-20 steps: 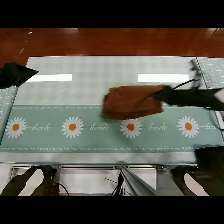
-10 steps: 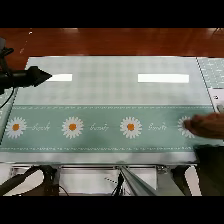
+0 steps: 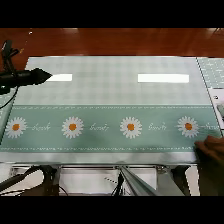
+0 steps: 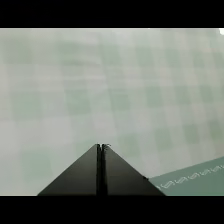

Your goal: Fold the shirts.

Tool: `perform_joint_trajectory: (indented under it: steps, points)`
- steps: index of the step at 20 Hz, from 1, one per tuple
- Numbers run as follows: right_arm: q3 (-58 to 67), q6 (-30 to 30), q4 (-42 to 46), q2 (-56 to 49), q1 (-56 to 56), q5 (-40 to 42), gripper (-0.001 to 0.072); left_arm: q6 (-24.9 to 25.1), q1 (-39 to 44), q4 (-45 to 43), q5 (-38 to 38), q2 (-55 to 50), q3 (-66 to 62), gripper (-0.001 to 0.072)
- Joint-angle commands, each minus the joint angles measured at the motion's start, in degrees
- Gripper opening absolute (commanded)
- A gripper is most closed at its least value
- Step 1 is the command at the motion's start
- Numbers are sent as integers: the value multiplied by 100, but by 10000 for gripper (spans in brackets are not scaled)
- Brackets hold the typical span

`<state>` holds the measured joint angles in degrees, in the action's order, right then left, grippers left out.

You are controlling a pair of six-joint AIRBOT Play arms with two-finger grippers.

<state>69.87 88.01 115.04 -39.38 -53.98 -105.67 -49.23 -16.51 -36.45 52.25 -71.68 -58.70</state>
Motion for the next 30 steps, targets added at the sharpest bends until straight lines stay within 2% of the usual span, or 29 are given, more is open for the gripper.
perform_joint_trajectory:
  steps: [1,4,5,6,8,11,13,14,15,16,17,18,19,20,21,22,23,24,25,26,27,28,30]
  points:
    - [4,-297,708,7,-74,-68,24,173,-114,-7,-428,-289,-7,26]
    - [4,-367,715,52,-345,-66,25,380,-269,-4,-614,-481,-7,26]
    - [4,-367,721,87,-476,-61,65,380,-332,-4,-684,-485,-7,26]
    - [4,-367,726,94,-584,-61,151,382,-400,-4,-715,-485,-26,26]
    - [4,-361,737,133,-767,-7,268,616,-507,-4,-728,-483,-83,26]
    - [4,-361,763,151,-883,162,268,660,-555,-2,-612,-479,-251,26]
    - [4,-166,586,142,-881,446,268,658,-546,44,-234,-472,-518,31]
    - [7,-98,310,131,-881,691,267,658,-549,173,0,-472,-671,70]
    - [7,-55,-249,103,-881,1051,267,658,-549,400,264,-472,-837,93]
    - [7,-57,-1047,76,-876,1480,267,658,-540,649,509,-472,-990,194]
    - [13,-85,-2203,59,-859,1930,270,656,-518,911,750,-472,-1128,338]
    - [11,-269,-3569,28,-852,2358,397,656,-459,1150,949,-472,-1235,458]
    - [11,-522,-4900,-59,-848,2697,415,654,-341,1252,1137,-470,-1340,551]
    - [11,-535,-6026,-254,-710,2959,415,627,-177,1196,1272,-470,-1438,554]
    - [11,-557,-6695,-468,-433,3051,415,411,70,960,1322,-457,-1530,554]
    - [11,-678,-6942,-704,28,3060,415,83,367,459,1316,-426,-1622,554]
    - [11,-811,-6754,-907,595,3060,415,-389,723,-269,1290,-398,-1731,554]
    - [11,-859,-6247,-1106,1226,3077,416,-1093,1161,-1224,1281,-372,-1849,554]
    - [11,-859,-5499,-1329,1937,3119,490,-1777,1582,-2149,1290,-367,-1950,554]
    - [11,-826,-4695,-1550,2603,3136,605,-2426,2015,-3051,1296,-367,-2009,590]
    - [11,-813,-3974,-1773,3191,3134,606,-2881,2358,-3703,1296,-367,-2015,694]
    - [11,-811,-3486,-1941,3611,3132,605,-3222,2680,-4207,1325,-376,-2015,718]
    - [11,-813,-2782,-2269,4352,3132,606,-3434,3169,-4739,1438,-372,-2015,718]
